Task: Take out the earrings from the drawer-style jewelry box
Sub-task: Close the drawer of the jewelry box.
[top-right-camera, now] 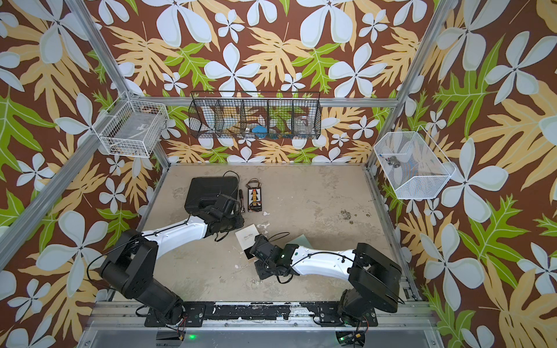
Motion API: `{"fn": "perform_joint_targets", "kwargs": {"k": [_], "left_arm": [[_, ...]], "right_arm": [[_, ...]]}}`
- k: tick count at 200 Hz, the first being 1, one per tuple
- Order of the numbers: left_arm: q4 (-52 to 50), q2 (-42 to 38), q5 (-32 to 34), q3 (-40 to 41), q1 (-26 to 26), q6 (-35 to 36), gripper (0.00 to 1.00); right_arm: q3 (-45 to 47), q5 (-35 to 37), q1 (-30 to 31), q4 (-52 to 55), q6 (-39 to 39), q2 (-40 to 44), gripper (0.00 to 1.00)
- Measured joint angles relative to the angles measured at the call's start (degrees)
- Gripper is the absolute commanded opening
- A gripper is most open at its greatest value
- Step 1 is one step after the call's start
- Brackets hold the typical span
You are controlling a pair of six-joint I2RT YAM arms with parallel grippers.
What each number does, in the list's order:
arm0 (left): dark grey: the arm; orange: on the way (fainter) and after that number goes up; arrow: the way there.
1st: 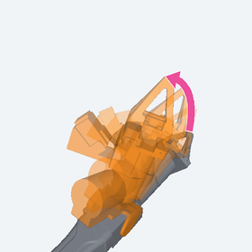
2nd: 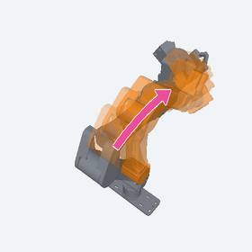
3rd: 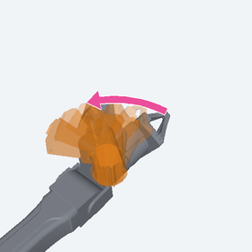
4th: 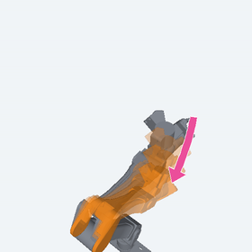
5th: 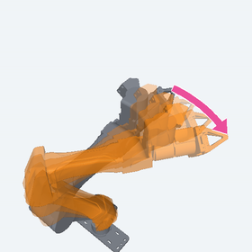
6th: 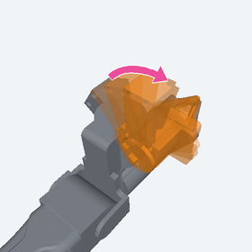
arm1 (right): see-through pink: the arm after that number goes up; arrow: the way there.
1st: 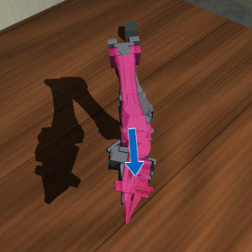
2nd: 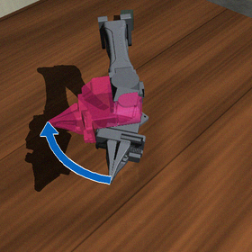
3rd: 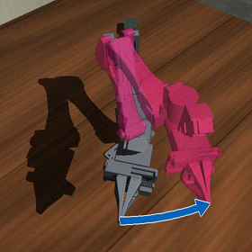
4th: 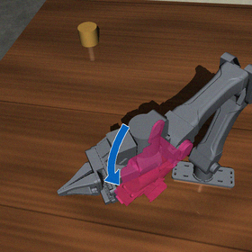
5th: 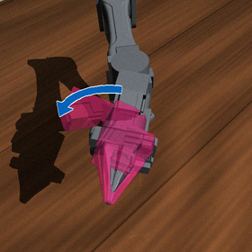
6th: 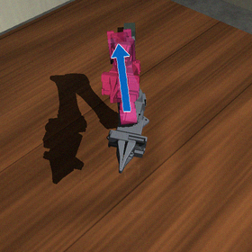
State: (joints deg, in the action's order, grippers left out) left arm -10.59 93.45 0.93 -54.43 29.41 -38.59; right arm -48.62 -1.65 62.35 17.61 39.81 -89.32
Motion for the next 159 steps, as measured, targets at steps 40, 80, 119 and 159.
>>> {"fn": "perform_joint_targets", "kwargs": {"k": [40, 80, 119, 159], "left_arm": [[-1.57, 4.44, 0.31, -4.09, 0.0, 4.44, 0.34], [-2.27, 7.06, -0.11, -4.87, 0.0, 7.26, 0.31], [-2.34, 7.43, -2.69, -4.09, 0.0, 7.8, 0.3], [-1.51, 6.54, -4.59, -3.21, 0.0, 8.02, 0.3]], "right_arm": [[-0.85, 0.0, -0.52, -3.13, -1.09, -2.91, 0.25], [-1.03, 0.2, -2.08, -4.46, -1.86, -5.44, 0.25], [-2.29, 0.13, -2.64, -5.97, -2.95, -7.21, 0.25], [-5.01, 0.13, -3.41, -6.25, -4.63, -9.73, 0.24]]}}
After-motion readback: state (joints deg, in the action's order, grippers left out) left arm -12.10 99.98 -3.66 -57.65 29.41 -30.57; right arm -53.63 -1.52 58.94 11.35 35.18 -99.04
